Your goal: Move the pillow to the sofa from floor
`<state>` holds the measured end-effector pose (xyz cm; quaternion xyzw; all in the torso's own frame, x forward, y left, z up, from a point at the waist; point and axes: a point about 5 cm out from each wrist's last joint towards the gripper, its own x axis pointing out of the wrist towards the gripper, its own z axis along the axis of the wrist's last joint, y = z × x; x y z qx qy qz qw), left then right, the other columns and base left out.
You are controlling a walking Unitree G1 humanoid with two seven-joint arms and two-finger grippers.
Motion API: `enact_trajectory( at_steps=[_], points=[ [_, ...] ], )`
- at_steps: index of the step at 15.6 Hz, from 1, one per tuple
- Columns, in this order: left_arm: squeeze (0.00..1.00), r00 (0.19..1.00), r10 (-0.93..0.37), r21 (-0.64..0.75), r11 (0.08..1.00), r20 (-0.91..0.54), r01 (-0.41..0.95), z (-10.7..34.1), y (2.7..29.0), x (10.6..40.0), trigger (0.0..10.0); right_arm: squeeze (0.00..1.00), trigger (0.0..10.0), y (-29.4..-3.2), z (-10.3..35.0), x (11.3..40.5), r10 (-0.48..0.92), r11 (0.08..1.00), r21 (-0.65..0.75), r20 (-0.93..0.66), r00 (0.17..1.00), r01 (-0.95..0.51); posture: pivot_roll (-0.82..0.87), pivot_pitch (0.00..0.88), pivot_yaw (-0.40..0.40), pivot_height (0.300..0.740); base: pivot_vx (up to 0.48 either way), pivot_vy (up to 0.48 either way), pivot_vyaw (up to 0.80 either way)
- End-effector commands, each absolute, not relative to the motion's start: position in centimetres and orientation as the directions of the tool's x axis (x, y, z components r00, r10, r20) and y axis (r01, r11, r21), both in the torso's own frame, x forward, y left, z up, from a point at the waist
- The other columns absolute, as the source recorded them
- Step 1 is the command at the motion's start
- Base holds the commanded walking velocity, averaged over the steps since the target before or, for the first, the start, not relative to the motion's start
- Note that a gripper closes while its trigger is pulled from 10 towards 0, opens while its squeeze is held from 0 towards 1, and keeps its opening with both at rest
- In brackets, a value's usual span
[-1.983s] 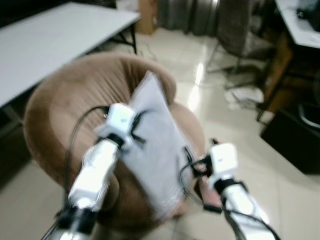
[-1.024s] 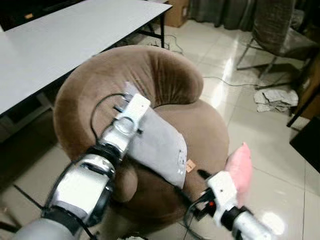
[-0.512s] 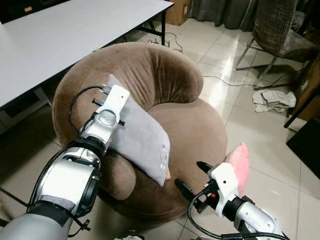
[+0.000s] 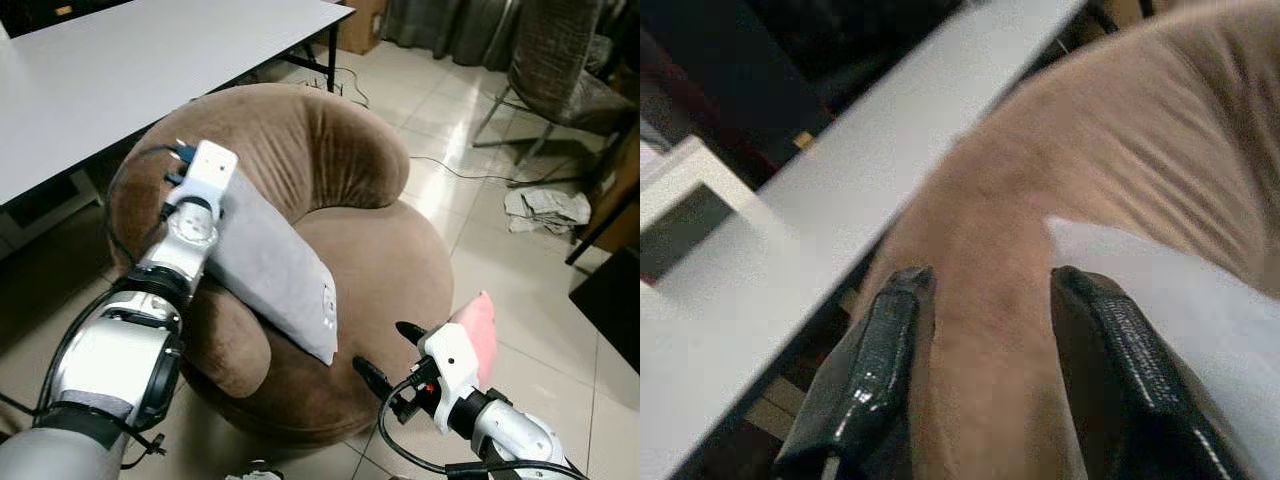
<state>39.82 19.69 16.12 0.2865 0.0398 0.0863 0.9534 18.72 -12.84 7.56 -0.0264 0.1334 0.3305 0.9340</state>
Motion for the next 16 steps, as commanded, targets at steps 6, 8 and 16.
enact_trajectory(
  at_steps=[6,8,16],
  points=[
    [0.0,0.962,0.113,0.466,0.857,0.248,-0.22,19.7,21.8,38.9,10.0,0.0,10.0,-14.1,8.5,20.5,0.488,0.859,-0.066,-0.194,0.851,-0.508,0.07,0.005,-0.03,0.74,0.0,0.0,0.0],
    [0.0,0.969,-0.022,0.238,0.971,0.244,-0.037,20.5,21.5,37.8,10.0,0.0,10.0,-15.2,9.7,21.8,0.349,0.925,-0.124,-0.092,0.933,-0.358,0.07,0.001,-0.024,0.74,0.0,0.0,0.0],
    [0.0,0.924,-0.382,0.093,0.921,0.03,0.378,12.1,15.8,28.8,10.0,0.0,10.0,-15.6,9.7,21.8,0.031,0.995,-0.097,-0.014,0.999,-0.032,0.07,0.051,-0.035,0.74,0.0,-0.104,0.0]
  ],
)
